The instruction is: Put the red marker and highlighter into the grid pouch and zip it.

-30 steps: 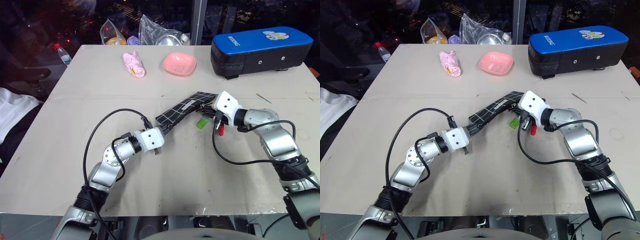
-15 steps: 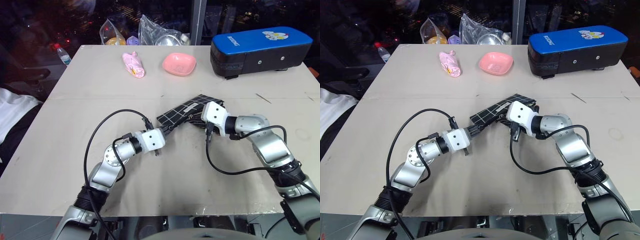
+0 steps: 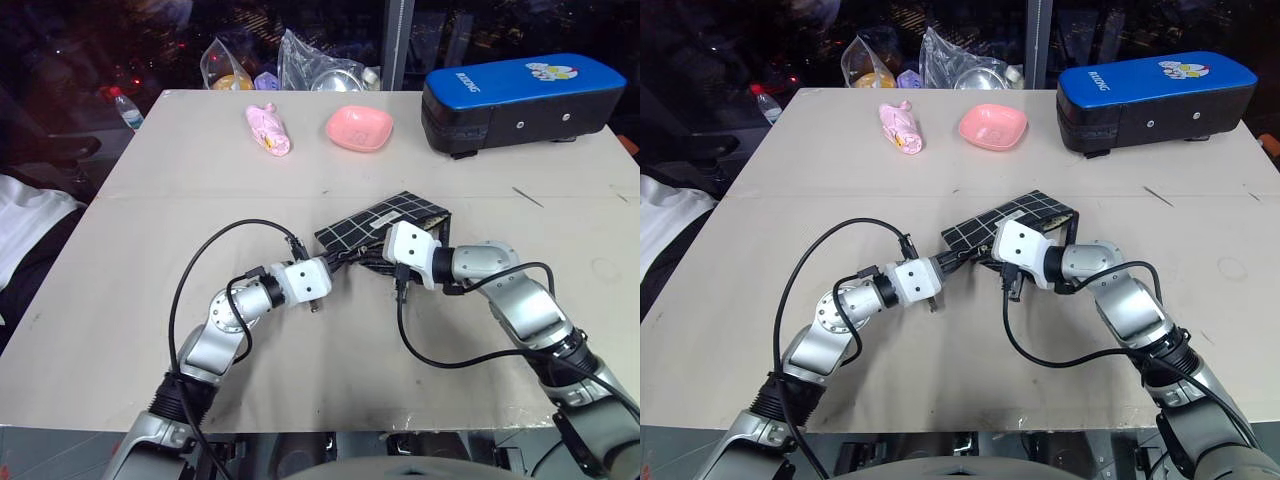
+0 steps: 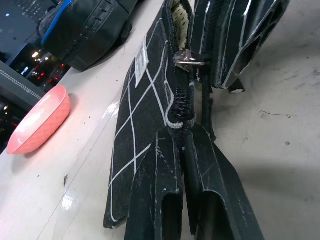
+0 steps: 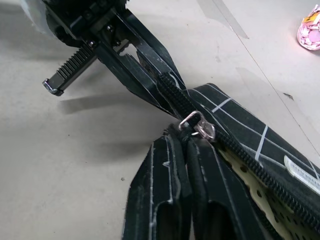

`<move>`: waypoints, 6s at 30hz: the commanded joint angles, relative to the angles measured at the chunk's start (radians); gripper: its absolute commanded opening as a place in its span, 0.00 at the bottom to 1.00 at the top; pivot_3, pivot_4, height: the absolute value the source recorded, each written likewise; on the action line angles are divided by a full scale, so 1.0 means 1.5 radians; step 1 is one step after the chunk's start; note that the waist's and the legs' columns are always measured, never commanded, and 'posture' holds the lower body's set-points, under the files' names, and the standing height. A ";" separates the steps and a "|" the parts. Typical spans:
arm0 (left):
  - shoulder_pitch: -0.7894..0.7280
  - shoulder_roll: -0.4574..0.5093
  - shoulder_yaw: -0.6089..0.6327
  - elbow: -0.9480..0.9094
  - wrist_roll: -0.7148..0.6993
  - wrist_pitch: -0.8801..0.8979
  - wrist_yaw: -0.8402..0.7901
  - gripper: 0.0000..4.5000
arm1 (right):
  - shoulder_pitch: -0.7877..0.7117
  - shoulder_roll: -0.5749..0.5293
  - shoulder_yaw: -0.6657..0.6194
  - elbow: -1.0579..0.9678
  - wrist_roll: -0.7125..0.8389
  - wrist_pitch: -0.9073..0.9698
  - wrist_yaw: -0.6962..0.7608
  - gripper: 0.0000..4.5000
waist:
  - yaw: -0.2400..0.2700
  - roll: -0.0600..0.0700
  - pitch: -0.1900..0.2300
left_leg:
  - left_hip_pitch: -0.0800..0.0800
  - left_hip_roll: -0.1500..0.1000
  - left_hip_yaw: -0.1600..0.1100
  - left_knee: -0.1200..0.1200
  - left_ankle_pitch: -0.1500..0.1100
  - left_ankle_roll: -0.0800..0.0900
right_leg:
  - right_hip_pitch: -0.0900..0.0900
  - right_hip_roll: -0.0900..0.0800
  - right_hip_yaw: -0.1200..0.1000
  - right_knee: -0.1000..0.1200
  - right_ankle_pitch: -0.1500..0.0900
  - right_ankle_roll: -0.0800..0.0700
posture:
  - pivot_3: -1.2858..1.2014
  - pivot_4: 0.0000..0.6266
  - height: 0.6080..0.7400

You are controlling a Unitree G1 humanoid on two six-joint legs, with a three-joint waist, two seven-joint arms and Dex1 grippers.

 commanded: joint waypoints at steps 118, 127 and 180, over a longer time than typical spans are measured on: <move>-0.062 -0.042 0.031 0.017 -0.051 -0.007 0.029 0.00 | -0.208 -0.135 0.013 0.307 -0.262 -0.582 -0.030 0.07 | 0.000 0.001 0.001 | 0.000 0.000 0.002 0.000 0.001 -0.001 | 0.000 0.001 0.001 0.000 0.000 0.000 | 0.52 0.24 1.00; -0.048 -0.046 0.058 0.011 -0.071 0.021 0.048 0.00 | -0.222 -0.106 -0.010 0.368 -0.253 -0.632 -0.048 0.51 | 0.001 0.001 0.002 | 0.001 0.001 0.006 0.000 0.001 -0.001 | 0.000 0.000 0.001 0.001 0.000 0.000 | 0.52 0.24 1.00; -0.059 -0.071 0.076 0.000 -0.105 0.087 0.055 0.00 | 0.099 -0.239 -0.269 -0.011 -0.040 -0.142 -0.142 0.17 | -0.003 0.001 0.002 | 0.000 0.000 -0.001 -0.001 0.001 -0.001 | -0.001 0.001 0.001 0.000 0.000 0.000 | 0.52 0.24 1.00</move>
